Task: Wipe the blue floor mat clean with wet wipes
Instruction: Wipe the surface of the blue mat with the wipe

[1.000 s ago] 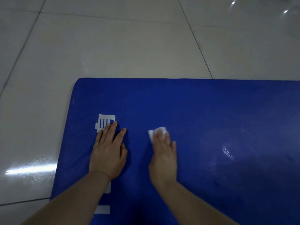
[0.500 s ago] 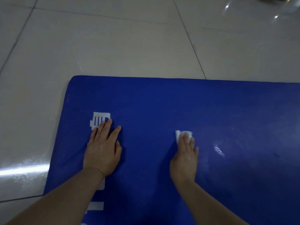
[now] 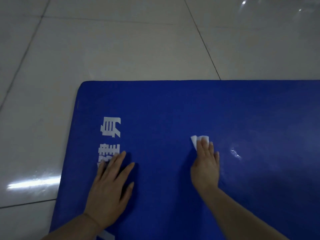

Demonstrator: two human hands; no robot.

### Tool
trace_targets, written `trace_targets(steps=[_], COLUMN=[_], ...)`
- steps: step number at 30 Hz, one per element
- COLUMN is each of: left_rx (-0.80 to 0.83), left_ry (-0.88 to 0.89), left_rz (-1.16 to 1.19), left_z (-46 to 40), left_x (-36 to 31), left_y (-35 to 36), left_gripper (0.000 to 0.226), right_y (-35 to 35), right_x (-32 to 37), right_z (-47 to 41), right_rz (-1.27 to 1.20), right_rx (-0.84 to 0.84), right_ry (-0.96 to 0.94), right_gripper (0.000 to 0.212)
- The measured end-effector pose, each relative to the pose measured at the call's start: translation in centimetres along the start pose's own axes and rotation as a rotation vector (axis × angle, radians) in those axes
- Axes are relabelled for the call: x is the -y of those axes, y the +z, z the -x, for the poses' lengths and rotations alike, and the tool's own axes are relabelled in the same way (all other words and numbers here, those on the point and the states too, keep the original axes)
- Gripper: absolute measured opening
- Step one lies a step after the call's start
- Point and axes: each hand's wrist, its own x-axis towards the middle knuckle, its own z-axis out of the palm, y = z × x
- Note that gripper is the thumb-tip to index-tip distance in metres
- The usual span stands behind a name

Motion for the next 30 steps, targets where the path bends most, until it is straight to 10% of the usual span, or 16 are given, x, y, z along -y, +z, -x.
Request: trace_targets(steps=[7, 11, 20, 24, 27, 30], left_rx=[0.102, 0.108, 0.092, 0.105, 0.118, 0.113], left_ry=[0.013, 0.004, 0.012, 0.006, 0.005, 0.004], left_rz=[-0.058, -0.046, -0.060, -0.060, -0.047, -0.041], left_z=[0.7, 0.6, 0.7, 0.6, 0.6, 0.6], left_x=[-0.3, -0.4, -0.2, -0.3, -0.2, -0.3], left_y=[0.1, -0.2, 0.2, 0.0, -0.2, -0.3], left_gripper=[0.055, 0.047, 0.060, 0.060, 0.056, 0.057], right_y=[3.4, 3.7, 0.2, 3.0, 3.8, 3.1], right_x=[6.6, 8.7, -0.2, 4.7, 7.3, 5.0], right_z=[5.1, 8.1, 2.5, 7.3, 10.6, 8.8], right_rz=[-0.050, -0.043, -0.022, 0.037, 0.046, 0.052], right_rx=[0.007, 0.077, -0.036, -0.020, 0.060, 0.077], right_ry=[-0.405, -0.635, 0.072, -0.353, -0.667, -0.583], right_gripper=[0.105, 0.080, 0.072, 0.104, 0.075, 0.090])
